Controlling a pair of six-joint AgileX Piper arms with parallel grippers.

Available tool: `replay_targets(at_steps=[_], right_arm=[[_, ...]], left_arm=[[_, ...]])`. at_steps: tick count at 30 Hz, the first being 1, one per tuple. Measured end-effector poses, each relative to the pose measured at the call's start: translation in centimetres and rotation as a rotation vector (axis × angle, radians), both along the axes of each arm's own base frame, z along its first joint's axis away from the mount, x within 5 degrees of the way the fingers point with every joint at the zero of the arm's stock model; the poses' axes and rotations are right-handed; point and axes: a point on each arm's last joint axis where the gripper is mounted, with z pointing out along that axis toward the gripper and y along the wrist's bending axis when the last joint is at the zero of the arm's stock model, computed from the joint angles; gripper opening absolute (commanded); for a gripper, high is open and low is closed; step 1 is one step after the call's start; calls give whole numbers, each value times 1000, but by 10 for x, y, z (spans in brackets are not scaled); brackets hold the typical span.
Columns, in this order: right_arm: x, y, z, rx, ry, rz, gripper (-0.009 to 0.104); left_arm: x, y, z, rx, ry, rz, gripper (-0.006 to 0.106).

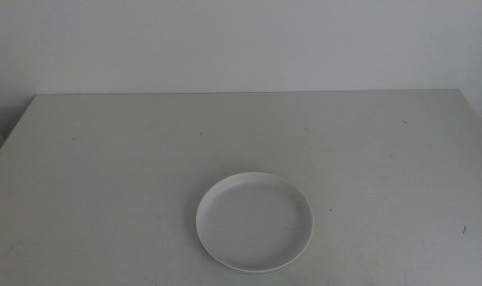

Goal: Stack the three bowls on top of each other.

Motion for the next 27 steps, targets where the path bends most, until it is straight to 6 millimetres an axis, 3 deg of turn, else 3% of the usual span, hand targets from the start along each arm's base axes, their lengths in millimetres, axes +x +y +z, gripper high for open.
replay_targets(at_steps=[7, 14, 21, 27], right_arm=[[0, 0, -9, 1, -11, -5, 52], [-13, -3, -41, 9, -146, -29, 52], [-29, -4, -102, 8, -119, -34, 52], [-35, -4, -145, 5, -67, -33, 52]], left_arm=[[3, 0, -15, 2, 27, 2, 98], [-7, 1, -60, 4, 50, 3, 98], [-8, 1, -112, -8, 122, 1, 98], [-6, 1, -126, -31, 90, 11, 98]])
